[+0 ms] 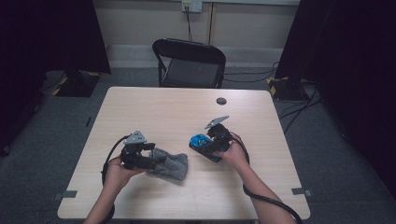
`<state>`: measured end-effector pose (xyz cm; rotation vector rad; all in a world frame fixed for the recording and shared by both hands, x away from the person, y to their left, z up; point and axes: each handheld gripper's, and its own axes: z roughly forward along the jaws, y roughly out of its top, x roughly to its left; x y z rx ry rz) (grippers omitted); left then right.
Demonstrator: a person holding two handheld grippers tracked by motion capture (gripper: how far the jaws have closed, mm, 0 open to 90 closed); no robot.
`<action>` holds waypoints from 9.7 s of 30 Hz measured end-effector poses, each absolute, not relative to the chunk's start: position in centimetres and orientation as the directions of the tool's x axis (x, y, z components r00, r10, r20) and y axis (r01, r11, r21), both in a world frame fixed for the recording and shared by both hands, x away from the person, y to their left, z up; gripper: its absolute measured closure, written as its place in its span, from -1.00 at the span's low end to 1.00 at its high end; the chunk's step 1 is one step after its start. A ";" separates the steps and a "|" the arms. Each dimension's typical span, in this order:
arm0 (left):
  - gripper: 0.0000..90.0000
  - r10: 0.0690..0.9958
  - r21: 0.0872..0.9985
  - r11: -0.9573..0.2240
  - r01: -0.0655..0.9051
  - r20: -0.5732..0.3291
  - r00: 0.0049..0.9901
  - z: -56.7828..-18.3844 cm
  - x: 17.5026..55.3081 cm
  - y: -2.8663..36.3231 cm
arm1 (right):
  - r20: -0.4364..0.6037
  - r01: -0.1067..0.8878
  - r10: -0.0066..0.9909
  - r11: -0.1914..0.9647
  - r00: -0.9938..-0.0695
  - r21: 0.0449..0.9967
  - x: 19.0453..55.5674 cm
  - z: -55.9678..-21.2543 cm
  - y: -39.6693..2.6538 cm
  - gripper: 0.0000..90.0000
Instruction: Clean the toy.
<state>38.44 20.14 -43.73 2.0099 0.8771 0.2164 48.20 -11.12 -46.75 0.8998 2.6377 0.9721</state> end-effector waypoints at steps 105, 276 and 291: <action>-0.47 0.582 0.762 -0.453 0.462 -0.140 0.801 -45.0 38.9 17.4 | 0.009 0.533 0.636 0.639 -0.771 0.554 46.2 -48.4 -13.9 -0.42; 0.62 0.819 0.639 -0.305 0.706 -0.202 0.537 -45.4 45.3 14.9 | 0.006 0.435 0.545 0.663 -0.839 0.609 43.8 -45.8 -11.6 -0.41; 0.64 0.789 0.642 -0.340 0.688 -0.203 0.579 -43.5 46.5 12.0 | 0.010 0.372 0.465 0.695 -0.885 0.615 42.4 -44.7 -10.0 -0.42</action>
